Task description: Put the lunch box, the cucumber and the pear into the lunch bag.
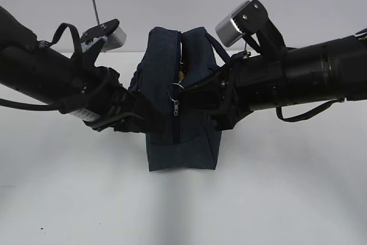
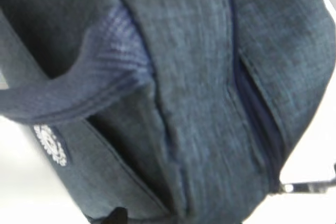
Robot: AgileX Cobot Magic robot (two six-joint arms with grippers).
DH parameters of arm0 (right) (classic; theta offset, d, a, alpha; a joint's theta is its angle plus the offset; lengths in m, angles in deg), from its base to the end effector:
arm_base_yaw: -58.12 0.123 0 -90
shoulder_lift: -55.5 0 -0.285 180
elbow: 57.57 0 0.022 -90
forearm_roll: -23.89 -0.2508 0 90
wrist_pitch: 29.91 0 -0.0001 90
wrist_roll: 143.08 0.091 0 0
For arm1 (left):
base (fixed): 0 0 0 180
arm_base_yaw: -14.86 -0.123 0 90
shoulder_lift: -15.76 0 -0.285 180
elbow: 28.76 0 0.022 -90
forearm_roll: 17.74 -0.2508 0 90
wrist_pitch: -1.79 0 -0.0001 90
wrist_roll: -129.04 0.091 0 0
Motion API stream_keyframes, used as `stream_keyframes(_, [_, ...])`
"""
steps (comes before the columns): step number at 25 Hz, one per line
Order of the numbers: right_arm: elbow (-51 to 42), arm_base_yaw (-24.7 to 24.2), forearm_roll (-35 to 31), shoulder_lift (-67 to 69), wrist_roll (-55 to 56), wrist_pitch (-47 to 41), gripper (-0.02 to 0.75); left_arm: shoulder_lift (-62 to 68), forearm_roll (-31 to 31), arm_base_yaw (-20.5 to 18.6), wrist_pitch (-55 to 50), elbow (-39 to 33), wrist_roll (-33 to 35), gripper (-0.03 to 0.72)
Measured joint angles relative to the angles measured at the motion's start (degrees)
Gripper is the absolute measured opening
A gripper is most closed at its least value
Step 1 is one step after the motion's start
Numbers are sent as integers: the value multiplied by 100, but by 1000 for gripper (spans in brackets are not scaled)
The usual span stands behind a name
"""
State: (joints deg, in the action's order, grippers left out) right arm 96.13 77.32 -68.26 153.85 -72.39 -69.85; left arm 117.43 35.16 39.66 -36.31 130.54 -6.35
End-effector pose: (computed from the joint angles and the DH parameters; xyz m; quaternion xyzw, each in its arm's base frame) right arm 0.2818 0.1600 0.2427 -0.4084 0.7357 0.3102 0.4424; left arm 0.2749 -0.1764 0.2195 0.2567 0.8955 -0.2993 0.2064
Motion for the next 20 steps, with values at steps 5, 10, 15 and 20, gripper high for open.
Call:
stream_keyframes(5, [0,0,-71,0,0,-221,6,0,350,0,157,0,342,351])
stream_keyframes(10, [0,0,-395,0,-9,-246,6,0,453,0,207,0,518,309])
stream_keyframes(15, [0,0,-494,0,-24,-246,6,0,475,4,255,0,523,78])
stream_keyframes(20, [0,0,-584,0,-27,-225,6,0,475,4,281,0,523,-4])
